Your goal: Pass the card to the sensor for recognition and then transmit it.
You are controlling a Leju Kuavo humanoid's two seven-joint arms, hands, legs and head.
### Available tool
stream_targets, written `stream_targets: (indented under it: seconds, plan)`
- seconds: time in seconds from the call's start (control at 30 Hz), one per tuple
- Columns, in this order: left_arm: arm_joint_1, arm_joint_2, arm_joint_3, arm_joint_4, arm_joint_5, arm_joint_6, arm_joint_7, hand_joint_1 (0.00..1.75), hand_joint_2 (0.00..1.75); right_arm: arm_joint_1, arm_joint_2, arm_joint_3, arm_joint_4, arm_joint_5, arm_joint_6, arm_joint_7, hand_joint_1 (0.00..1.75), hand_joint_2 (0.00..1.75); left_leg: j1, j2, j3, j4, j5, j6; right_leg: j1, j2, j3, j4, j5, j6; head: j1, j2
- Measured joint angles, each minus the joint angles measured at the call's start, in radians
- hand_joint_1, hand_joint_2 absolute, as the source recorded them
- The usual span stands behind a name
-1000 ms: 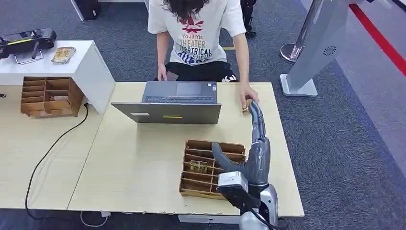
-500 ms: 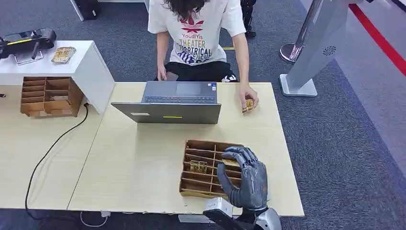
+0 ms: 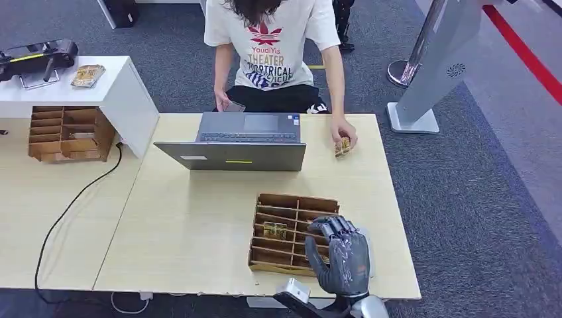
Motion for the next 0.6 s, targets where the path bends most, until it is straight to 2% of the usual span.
stream_targets:
  seconds: [0.03,0.1,0.13,0.23,0.4,0.47,0.53,0.6]
  plan:
    - [0.0,0.0,0.0,0.0,0.0,0.0,0.0,0.0,0.0,-0.001,-0.002,0.001,0.005,0.003,-0.002,0.003,1.4,1.75,0.0,0.0,0.0,0.0,0.0,0.0,0.0,0.0,0.0,0.0,0.0,0.0,0.0,0.0]
    - [0.0,0.0,0.0,0.0,0.0,0.0,0.0,0.0,0.0,-0.003,-0.006,0.001,0.014,0.009,-0.003,0.01,1.29,1.75,0.0,0.0,0.0,0.0,0.0,0.0,0.0,0.0,0.0,0.0,0.0,0.0,0.0,0.0]
    - [0.0,0.0,0.001,0.0,0.0,0.0,0.0,0.0,0.0,-0.004,-0.008,0.001,0.019,0.01,-0.004,0.011,0.7,1.75,0.0,0.0,0.0,0.0,0.0,0.0,0.0,0.0,0.0,0.0,0.0,0.0,0.0,0.0]
    - [0.0,0.0,0.001,0.0,0.0,0.0,0.0,0.0,0.0,-0.008,-0.015,0.001,0.033,0.018,-0.008,0.021,0.56,1.75,0.0,0.0,0.0,0.0,0.0,0.0,0.0,0.0,0.0,0.0,0.0,0.0,0.0,0.0]
    - [0.0,0.0,0.002,0.0,-0.002,-0.001,0.0,0.0,0.0,-0.009,-0.025,0.001,0.053,0.055,-0.016,0.052,0.65,1.75,0.0,0.0,0.0,0.0,0.0,0.0,0.0,0.0,0.0,0.0,0.0,0.0,0.0,0.0]
    - [0.0,0.0,0.002,0.0,-0.003,-0.001,0.001,0.0,0.0,-0.011,-0.029,0.001,0.06,0.069,-0.023,0.062,0.79,1.75,0.0,0.0,0.0,0.0,0.0,0.0,0.0,0.0,0.0,0.0,0.0,0.0,0.0,0.0]
    - [0.0,0.0,0.002,0.0,-0.004,-0.001,0.002,0.0,0.0,-0.012,-0.032,0.0,0.067,0.081,-0.028,0.068,0.73,1.75,0.0,0.0,0.0,0.0,0.0,0.0,0.0,0.0,0.0,0.0,0.0,0.0,0.0,0.0]
    - [0.0,0.0,0.002,0.0,-0.006,-0.001,0.003,0.0,0.0,-0.013,-0.036,-0.001,0.072,0.088,-0.03,0.074,0.77,1.75,0.0,0.0,0.0,0.0,0.0,0.0,0.0,0.0,0.0,0.0,0.0,0.0,0.0,0.0]
